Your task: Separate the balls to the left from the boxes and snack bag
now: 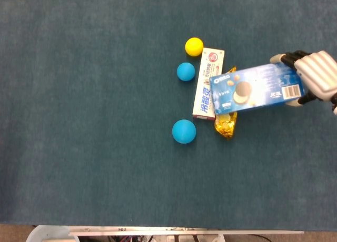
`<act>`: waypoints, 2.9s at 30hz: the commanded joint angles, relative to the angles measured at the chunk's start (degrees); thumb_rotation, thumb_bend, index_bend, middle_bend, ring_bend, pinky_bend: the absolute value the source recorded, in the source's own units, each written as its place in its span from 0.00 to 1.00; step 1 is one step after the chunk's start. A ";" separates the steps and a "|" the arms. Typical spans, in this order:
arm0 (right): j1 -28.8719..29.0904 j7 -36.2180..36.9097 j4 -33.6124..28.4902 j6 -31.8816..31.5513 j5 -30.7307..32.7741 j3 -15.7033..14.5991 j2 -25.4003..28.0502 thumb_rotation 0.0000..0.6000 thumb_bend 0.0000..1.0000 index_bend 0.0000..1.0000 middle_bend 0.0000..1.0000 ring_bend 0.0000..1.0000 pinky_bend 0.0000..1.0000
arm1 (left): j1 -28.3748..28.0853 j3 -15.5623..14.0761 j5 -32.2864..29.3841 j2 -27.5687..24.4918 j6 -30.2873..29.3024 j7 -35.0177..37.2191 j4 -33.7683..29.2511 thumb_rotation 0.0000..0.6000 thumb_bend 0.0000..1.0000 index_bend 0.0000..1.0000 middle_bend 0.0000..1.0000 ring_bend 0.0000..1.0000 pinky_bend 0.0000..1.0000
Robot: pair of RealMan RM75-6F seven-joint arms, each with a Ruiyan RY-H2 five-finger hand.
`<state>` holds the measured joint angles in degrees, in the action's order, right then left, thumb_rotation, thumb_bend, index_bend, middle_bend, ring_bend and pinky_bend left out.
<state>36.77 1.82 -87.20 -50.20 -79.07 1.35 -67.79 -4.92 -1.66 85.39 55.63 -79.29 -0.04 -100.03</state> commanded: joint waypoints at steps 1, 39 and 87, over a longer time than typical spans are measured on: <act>0.85 -1.04 -1.23 3.23 1.13 -0.69 1.73 1.00 0.15 0.09 0.27 0.24 0.33 | -0.05 -0.01 0.24 0.02 -0.04 0.03 -0.04 1.00 0.37 0.07 0.11 0.07 0.00; 6.14 0.63 -10.66 5.70 5.96 8.81 8.85 1.00 0.14 0.26 0.38 0.28 0.40 | -0.67 0.36 0.87 -1.52 -0.14 -0.12 -1.36 1.00 0.37 0.08 0.13 0.07 0.00; 26.88 -25.63 -12.68 18.94 12.00 2.41 -14.50 1.00 0.00 0.25 0.33 0.24 0.40 | 0.59 -1.47 3.98 -4.43 -1.75 0.87 -3.28 1.00 0.37 0.08 0.12 0.08 0.00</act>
<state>62.96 -22.68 -100.86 -31.05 -68.30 4.51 -81.27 -4.38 -3.10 89.35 51.23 -81.00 0.77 -103.36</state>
